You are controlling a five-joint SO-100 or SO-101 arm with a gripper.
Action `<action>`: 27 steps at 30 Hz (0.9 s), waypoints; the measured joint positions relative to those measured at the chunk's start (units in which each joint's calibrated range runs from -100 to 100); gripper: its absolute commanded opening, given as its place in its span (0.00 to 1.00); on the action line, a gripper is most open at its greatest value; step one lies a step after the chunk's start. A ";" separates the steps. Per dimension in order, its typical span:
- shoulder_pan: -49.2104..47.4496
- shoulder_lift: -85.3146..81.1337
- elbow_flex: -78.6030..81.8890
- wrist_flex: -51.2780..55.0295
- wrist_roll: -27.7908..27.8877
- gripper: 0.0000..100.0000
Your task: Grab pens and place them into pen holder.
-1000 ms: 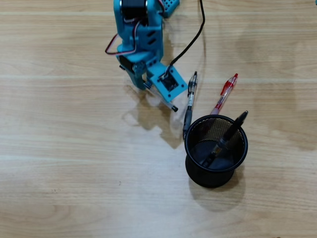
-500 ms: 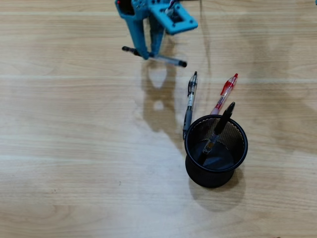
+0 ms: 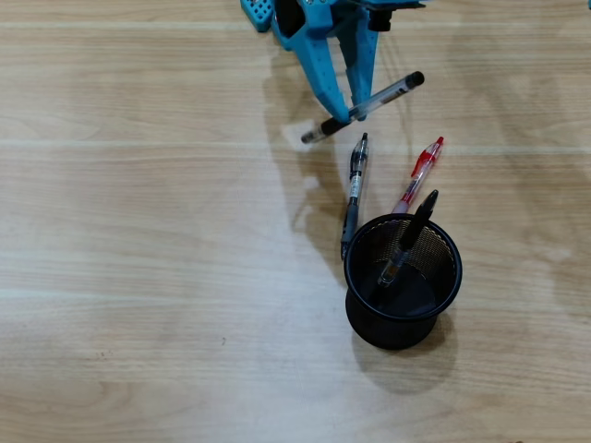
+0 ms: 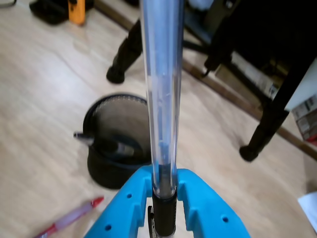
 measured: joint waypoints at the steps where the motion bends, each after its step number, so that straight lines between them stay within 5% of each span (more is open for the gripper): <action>1: -0.45 1.10 0.27 -3.98 -0.10 0.02; 14: -5.95 18.07 0.36 -41.26 -5.40 0.02; 27: -8.30 31.04 -7.55 -46.63 -6.49 0.02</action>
